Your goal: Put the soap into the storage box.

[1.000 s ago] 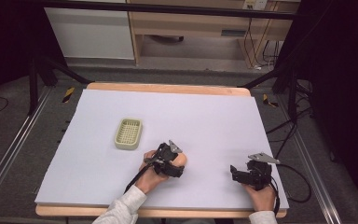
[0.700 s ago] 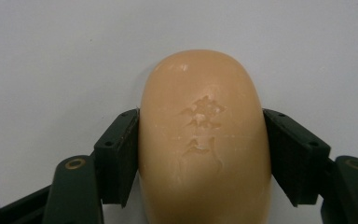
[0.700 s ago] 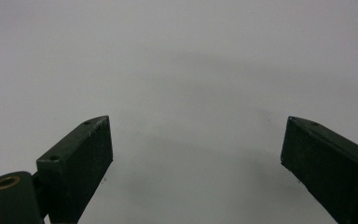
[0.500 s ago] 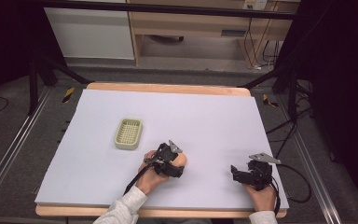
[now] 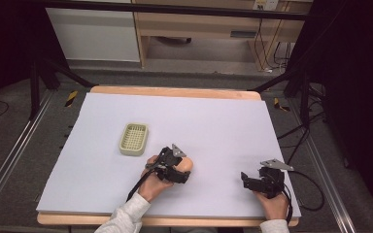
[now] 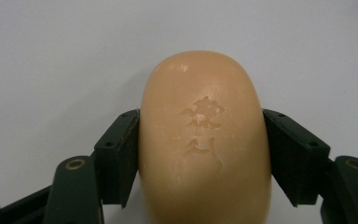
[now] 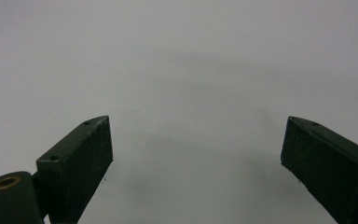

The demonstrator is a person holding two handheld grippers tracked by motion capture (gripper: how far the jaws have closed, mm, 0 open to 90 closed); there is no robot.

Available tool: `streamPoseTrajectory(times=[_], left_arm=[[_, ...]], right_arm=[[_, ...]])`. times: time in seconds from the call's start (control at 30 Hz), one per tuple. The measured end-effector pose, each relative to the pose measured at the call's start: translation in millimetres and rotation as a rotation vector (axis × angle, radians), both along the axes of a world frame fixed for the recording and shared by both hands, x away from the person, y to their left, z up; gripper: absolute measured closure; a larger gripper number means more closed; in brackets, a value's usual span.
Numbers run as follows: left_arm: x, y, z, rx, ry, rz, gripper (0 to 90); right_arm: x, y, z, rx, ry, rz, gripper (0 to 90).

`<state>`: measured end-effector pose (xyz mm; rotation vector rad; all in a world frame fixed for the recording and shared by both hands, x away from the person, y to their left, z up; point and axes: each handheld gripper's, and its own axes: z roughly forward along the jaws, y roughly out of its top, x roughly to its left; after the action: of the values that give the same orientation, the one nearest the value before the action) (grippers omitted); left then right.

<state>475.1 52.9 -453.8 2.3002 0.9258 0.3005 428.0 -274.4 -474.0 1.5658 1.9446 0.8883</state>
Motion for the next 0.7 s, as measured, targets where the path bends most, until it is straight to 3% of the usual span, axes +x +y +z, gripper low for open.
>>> streamPoseTrajectory(times=[0.23, 0.7], left_arm=[[-3.9, 6.0, 8.5, -0.017, -0.009, -0.004, 31.4], [-5.2, 32.1, 25.4, -0.056, -0.019, 0.044, 31.4]], right_arm=[[-0.6, -0.7, 0.7, 0.0, -0.005, -0.002, 9.2], [-1.5, -1.0, 1.3, -0.006, -0.012, 0.003, 9.2]])
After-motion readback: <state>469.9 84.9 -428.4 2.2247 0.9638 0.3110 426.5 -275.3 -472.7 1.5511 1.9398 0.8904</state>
